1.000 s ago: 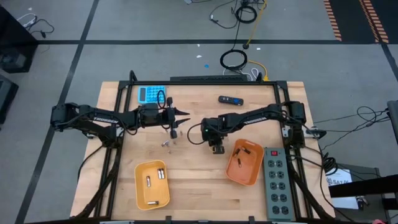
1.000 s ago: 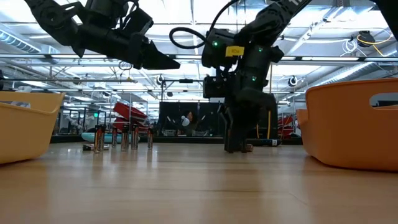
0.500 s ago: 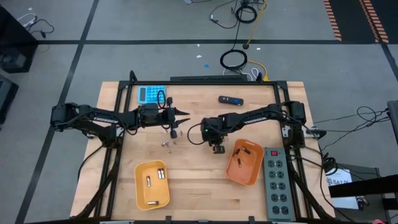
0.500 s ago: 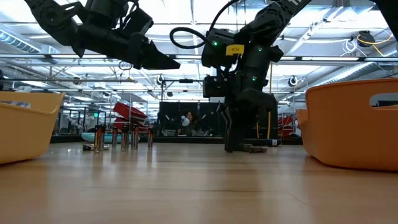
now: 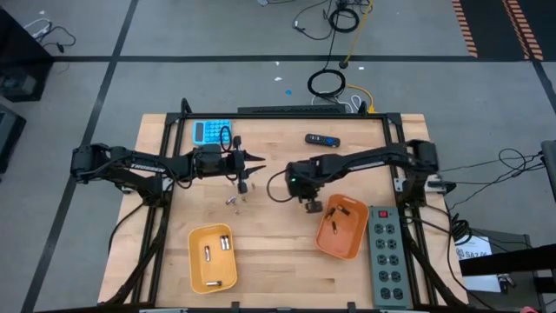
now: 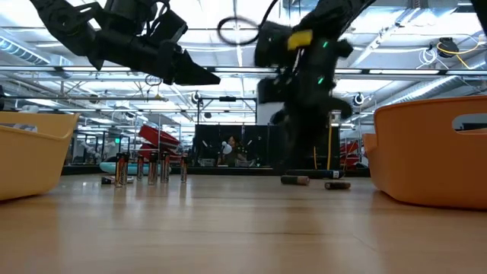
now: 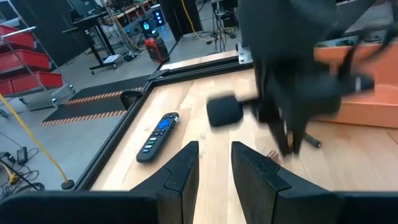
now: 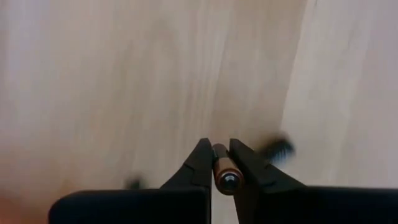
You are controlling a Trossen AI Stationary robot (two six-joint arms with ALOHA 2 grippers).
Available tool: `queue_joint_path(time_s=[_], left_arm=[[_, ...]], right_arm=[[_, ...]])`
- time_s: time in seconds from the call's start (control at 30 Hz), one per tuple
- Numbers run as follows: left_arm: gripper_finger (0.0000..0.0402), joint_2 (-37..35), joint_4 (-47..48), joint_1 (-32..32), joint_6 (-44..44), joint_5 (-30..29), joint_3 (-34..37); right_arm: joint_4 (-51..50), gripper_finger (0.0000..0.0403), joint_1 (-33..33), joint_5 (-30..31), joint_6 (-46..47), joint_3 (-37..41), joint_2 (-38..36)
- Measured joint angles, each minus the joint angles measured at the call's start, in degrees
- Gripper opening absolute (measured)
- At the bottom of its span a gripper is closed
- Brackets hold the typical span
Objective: Sort batteries
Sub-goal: Put the brown battery into the orange bin
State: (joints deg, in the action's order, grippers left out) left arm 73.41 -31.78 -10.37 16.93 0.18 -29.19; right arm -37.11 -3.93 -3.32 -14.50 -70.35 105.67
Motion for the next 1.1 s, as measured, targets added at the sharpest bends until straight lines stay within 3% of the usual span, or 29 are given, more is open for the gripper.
queue_joint_path(time_s=[0.1,0.23,0.3,0.5,0.73,0.93,1.1], left_arm=[[0.0105,0.0,1.1,0.0,0.0,0.0,0.0],[0.0105,0.0,2.2,0.0,0.0,0.0,0.0],[0.0105,0.0,2.2,0.0,0.0,0.0,0.0],[0.0105,0.0,2.4,0.0,-0.1,0.0,0.0],[0.0105,0.0,2.4,0.0,-0.2,0.8,0.0],[0.0105,0.0,2.4,0.0,-0.5,0.9,0.0],[0.0105,0.0,3.3,-0.3,-3.1,0.8,-0.3]], right_arm=[[-7.3,0.0015,0.3,-1.8,-0.2,0.0,-5.8],[-12.7,0.0018,0.5,-15.6,4.5,0.0,-13.8],[-13.4,0.0020,0.8,-19.3,9.1,0.6,-16.8],[-20.0,0.0031,2.4,-19.2,19.6,6.2,-19.7],[-20.0,0.0100,4.2,-18.8,27.9,10.2,-19.9],[-19.8,0.0129,5.0,-13.0,28.3,9.1,-20.3],[-5.9,0.0123,8.3,5.3,23.9,10.3,-25.0]])
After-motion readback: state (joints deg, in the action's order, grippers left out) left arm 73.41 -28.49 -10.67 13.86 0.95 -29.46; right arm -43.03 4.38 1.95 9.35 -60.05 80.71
